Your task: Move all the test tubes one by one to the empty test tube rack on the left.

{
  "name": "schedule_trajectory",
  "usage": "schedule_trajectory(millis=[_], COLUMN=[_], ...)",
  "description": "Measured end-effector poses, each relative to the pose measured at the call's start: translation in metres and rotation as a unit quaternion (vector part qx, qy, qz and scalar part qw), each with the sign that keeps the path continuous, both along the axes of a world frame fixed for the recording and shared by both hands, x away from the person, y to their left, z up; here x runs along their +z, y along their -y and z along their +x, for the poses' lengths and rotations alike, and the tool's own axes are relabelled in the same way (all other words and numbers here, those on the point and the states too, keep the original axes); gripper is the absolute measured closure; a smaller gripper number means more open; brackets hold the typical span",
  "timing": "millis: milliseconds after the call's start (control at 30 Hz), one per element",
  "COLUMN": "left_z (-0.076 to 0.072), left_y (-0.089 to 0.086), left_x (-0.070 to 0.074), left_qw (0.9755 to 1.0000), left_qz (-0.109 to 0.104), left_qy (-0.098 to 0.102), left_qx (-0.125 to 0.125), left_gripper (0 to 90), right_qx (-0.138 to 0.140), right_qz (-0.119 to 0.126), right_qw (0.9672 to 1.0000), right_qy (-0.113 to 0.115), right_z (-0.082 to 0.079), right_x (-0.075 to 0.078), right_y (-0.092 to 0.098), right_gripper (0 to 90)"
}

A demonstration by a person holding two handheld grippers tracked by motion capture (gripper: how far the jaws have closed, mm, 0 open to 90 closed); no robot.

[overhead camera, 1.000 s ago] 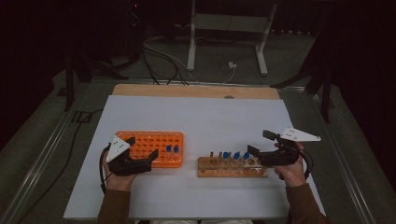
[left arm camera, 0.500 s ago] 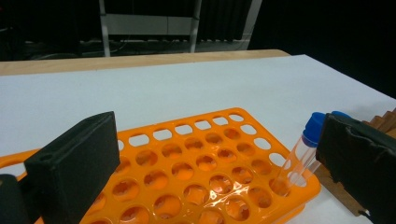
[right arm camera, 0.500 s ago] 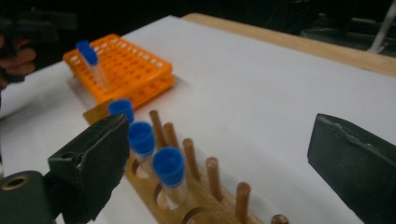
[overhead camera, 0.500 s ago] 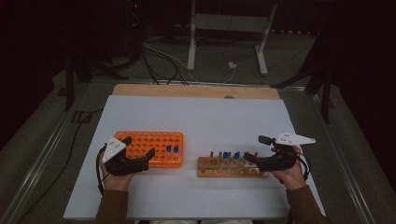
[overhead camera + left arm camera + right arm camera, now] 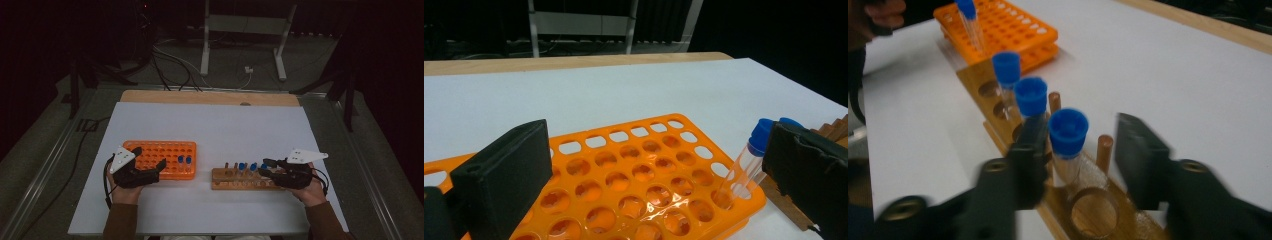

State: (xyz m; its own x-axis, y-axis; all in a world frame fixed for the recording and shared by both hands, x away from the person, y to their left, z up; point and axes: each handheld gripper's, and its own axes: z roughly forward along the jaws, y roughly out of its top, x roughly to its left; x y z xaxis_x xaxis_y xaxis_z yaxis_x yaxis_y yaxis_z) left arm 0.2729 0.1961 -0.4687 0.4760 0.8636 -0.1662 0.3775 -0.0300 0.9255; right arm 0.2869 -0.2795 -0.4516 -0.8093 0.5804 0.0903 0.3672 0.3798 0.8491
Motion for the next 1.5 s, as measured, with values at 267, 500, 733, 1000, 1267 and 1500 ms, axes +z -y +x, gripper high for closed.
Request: schedule_trajectory(millis=[267, 500, 733, 1000, 1267, 1500], left_z=[0.001, 0.001, 0.001, 0.002, 0.003, 0.003], left_y=[0.001, 0.003, 0.004, 0.005, 0.007, 0.008], left_x=[-0.002, -0.002, -0.003, -0.004, -0.004, -0.005], left_qw=[1.0000, 1.0000, 0.9999, 0.9999, 0.9998, 0.9997], left_qz=[0.000, 0.001, 0.005, 0.006, 0.008, 0.010], left_qy=[-0.004, -0.005, -0.008, -0.010, -0.010, -0.010], left_qx=[-0.002, -0.005, -0.008, -0.012, -0.015, -0.018], left_gripper=[0.7, 0.7, 0.7, 0.7, 0.7, 0.7], right_qx=[0.025, 0.028, 0.032, 0.029, 0.029, 0.025], right_qz=[-0.019, -0.025, -0.036, -0.032, -0.016, -0.010], right_qw=[0.9995, 0.9992, 0.9988, 0.9990, 0.9994, 0.9996], right_qy=[0.006, 0.012, 0.012, 0.009, 0.009, 0.012], right_z=[-0.002, -0.003, -0.003, -0.002, -0.002, -0.002], right_x=[-0.002, -0.003, -0.004, -0.001, 0.008, 0.016], right_y=[-0.007, -0.009, -0.011, -0.011, -0.010, -0.008], right_gripper=[76.4, 76.1, 76.6, 76.7, 76.7, 76.8])
